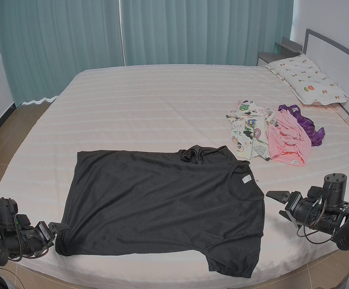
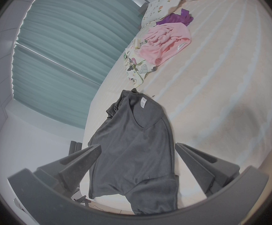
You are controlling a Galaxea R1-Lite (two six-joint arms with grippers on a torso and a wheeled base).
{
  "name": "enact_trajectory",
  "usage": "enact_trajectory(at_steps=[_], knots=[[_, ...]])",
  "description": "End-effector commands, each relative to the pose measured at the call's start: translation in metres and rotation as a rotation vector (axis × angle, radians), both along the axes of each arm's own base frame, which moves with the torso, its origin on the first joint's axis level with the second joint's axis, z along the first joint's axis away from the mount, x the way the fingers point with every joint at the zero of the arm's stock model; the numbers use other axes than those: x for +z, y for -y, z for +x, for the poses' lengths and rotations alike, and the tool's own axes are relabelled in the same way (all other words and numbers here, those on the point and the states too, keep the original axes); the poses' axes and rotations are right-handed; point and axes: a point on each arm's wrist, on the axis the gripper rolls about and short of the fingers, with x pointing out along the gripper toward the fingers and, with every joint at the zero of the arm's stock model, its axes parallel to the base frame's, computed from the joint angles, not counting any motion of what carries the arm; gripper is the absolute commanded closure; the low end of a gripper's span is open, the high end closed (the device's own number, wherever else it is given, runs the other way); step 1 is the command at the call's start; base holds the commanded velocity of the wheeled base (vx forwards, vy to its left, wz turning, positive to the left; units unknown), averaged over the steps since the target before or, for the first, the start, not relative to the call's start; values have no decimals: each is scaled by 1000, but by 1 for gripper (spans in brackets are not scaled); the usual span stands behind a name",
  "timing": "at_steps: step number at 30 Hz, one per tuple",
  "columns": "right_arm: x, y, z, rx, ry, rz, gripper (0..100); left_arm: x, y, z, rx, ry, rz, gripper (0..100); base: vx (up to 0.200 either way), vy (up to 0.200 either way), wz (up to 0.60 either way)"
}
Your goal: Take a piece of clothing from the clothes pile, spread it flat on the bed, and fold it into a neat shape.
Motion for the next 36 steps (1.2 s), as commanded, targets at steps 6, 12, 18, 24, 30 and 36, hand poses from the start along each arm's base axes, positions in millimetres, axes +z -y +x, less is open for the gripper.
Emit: enact_trajectory(at_steps=[6, 12, 18, 24, 30, 36], knots=[[-9, -21, 16, 66, -14, -7, 0, 1, 0, 1, -6, 8, -27, 0, 0, 0, 0], [-15, -25, 26, 35, -13, -25, 0, 2, 0, 0, 4, 13, -36, 0, 0, 200, 0], [-9, -28, 34, 33, 25, -15, 0, 2, 1, -1, 14, 10, -48, 0, 0, 200, 0], [-6, -31, 46, 31, 57, -4, 0, 2, 1, -1, 13, 13, -55, 0, 0, 0, 0], [-5, -38, 69, 15, 100, 2, 0, 5, 1, 1, 58, 16, -105, 0, 0, 0, 0], [6, -57, 109, 2, 164, 8, 0, 6, 3, 1, 39, 22, -122, 0, 200, -200, 0]])
